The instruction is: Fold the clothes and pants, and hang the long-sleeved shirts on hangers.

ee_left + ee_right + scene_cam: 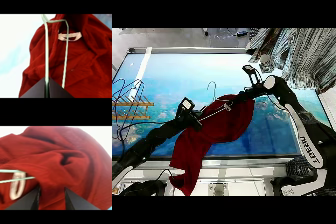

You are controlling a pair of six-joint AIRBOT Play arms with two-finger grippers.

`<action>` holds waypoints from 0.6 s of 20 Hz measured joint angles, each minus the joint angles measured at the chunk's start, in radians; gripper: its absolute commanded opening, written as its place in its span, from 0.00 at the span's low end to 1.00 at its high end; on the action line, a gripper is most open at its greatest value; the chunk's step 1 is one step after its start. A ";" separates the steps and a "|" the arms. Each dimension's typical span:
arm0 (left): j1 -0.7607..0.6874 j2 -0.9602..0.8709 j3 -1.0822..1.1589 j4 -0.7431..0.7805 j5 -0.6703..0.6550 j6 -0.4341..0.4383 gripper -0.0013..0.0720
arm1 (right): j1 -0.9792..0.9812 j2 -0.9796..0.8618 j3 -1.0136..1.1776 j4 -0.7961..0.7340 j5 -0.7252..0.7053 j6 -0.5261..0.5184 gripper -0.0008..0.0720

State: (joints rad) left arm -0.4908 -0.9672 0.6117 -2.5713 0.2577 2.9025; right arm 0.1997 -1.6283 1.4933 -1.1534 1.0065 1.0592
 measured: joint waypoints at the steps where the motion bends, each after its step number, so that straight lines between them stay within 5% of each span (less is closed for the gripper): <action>1: 0.000 -0.001 0.000 0.000 -0.006 0.000 0.05 | 0.000 -0.008 -0.001 -0.006 -0.011 0.015 0.49; 2: 0.000 -0.003 0.000 0.001 -0.011 0.000 0.05 | 0.003 -0.012 -0.001 -0.012 -0.018 0.024 0.48; 4: 0.000 -0.004 0.000 0.002 -0.019 0.000 0.05 | 0.013 -0.021 -0.001 -0.021 -0.027 0.034 0.15; 5: 0.000 -0.005 0.000 0.003 -0.020 0.000 0.05 | 0.018 -0.024 -0.001 -0.022 -0.035 0.037 0.07; 12: -0.001 -0.023 0.000 0.004 0.024 0.000 0.05 | 0.067 -0.026 -0.001 0.034 -0.013 0.022 0.06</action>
State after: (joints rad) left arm -0.4919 -0.9905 0.6121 -2.5671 0.2817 2.9025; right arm 0.2668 -1.6543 1.4925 -1.1198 0.9939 1.0813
